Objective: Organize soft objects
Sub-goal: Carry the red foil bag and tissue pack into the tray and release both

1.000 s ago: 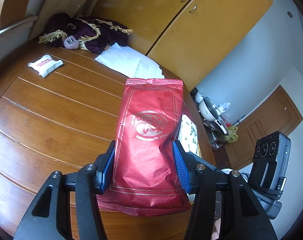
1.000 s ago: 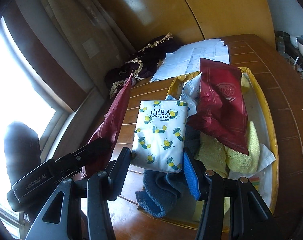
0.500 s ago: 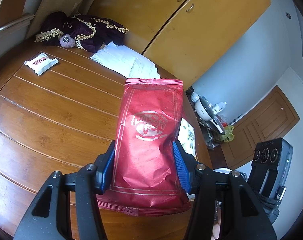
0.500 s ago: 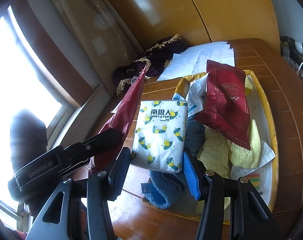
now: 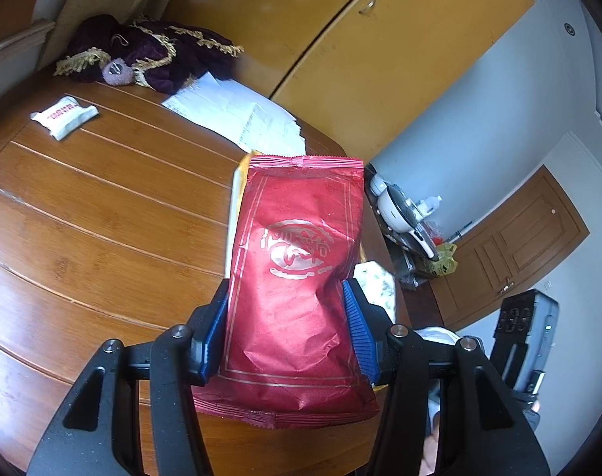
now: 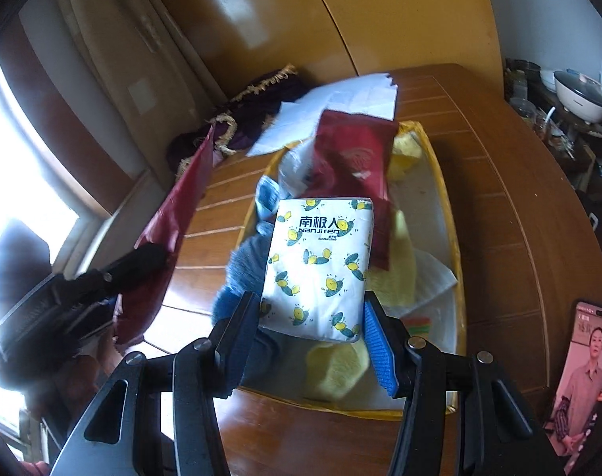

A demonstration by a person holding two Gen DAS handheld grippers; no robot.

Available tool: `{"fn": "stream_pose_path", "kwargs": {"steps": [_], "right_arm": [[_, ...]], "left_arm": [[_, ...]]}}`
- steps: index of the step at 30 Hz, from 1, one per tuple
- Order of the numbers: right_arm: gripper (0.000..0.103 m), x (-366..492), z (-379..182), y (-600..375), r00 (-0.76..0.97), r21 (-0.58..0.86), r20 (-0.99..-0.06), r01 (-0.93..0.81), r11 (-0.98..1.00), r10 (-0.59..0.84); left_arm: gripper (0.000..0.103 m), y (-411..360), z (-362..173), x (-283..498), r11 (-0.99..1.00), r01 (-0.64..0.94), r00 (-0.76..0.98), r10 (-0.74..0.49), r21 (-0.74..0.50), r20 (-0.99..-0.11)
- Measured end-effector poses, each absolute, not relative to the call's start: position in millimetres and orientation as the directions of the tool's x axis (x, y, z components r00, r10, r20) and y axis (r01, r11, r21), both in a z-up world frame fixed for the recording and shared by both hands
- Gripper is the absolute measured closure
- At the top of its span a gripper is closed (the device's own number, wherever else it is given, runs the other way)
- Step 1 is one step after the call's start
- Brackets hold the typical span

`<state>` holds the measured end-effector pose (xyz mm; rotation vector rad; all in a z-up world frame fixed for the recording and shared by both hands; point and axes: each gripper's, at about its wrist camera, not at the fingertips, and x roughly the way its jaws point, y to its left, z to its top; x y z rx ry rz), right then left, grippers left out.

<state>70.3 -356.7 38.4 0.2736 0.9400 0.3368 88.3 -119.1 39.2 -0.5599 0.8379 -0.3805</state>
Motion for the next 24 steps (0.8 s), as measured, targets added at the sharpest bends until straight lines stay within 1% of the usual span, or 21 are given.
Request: {"fn": "stream_pose_path", "kwargs": {"steps": [6, 10, 16, 18, 22, 24], "right_arm": [[0.050, 58, 33, -355, 0.528, 0.338, -0.759, -0.181, 0.924, 0.381], [0.049, 57, 27, -358, 0.524, 0.290, -0.783, -0.167, 0.942, 0.334], [0.049, 66, 14, -361, 0.493, 0.256, -0.820, -0.138, 0.957, 0.290], [0.047, 68, 12, -362, 0.491, 0.260, -0.823, -0.122, 0.958, 0.286], [0.046, 67, 15, -367, 0.505, 0.267, -0.816, -0.104, 0.958, 0.282], [0.043, 66, 20, -367, 0.521, 0.258, -0.808, -0.106, 0.960, 0.274]], "left_arm": [[0.051, -142, 32, 88, 0.786, 0.136, 0.574, -0.559, -0.603, -0.598], [0.051, -157, 20, 93, 0.787, 0.136, 0.539, -0.568, -0.602, -0.622], [0.051, -173, 14, 99, 0.818, 0.145, 0.547, -0.535, -0.556, -0.644], [0.050, -176, 16, 100, 0.826, 0.148, 0.550, -0.525, -0.543, -0.649], [0.048, -178, 15, 97, 0.816, 0.174, 0.533, -0.548, -0.550, -0.645], [0.045, -175, 13, 95, 0.814, 0.178, 0.527, -0.554, -0.554, -0.644]]}}
